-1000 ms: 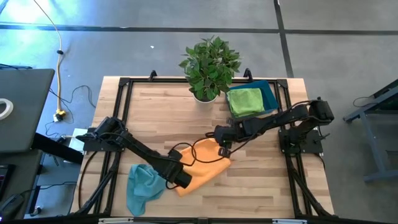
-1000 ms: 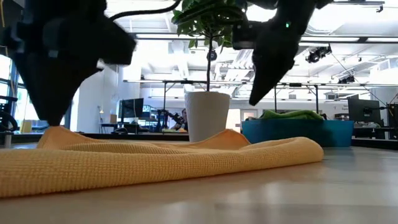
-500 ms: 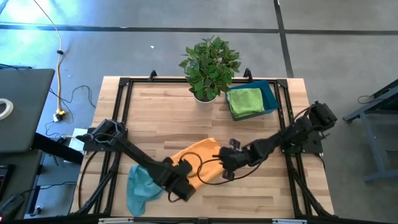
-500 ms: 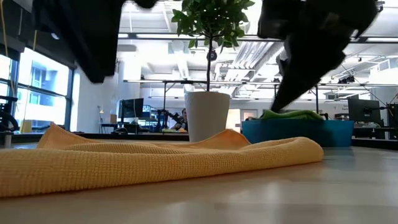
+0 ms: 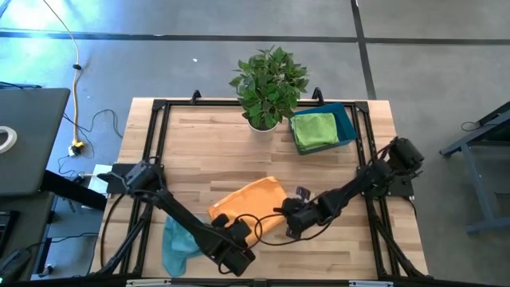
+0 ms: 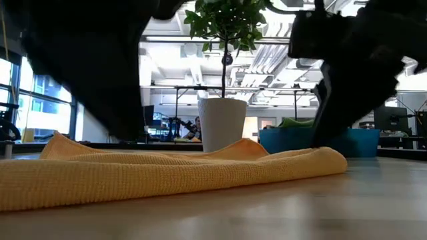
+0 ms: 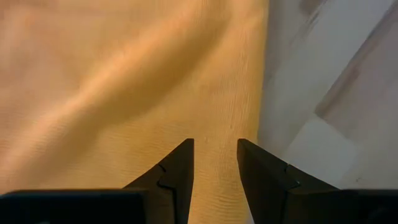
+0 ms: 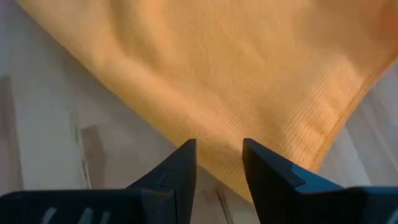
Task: Sort microfiber towel by color & place in baskets
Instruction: Fold the orange towel
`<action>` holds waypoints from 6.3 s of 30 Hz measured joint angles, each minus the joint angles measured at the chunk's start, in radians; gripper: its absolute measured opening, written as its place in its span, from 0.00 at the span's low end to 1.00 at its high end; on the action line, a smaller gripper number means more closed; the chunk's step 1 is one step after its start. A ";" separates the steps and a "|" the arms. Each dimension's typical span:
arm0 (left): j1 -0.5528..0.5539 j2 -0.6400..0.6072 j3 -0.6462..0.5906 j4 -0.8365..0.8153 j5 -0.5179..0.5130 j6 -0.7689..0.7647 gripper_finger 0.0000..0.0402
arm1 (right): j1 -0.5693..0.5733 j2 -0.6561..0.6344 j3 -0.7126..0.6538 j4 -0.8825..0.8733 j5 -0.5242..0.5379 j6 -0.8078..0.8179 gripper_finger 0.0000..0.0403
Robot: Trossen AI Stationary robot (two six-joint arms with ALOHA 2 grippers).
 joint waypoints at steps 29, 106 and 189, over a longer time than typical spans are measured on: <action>-0.003 0.020 0.106 0.097 0.132 0.084 0.28 | -0.032 -0.184 -0.085 -0.141 0.060 0.016 0.31; 0.172 -0.034 -0.029 0.011 0.473 0.513 0.28 | -0.070 -0.186 -0.454 0.431 -0.012 0.712 0.01; 0.093 -0.345 0.712 -0.529 -0.045 0.521 0.28 | 0.043 0.015 0.223 -0.257 -0.152 0.222 0.00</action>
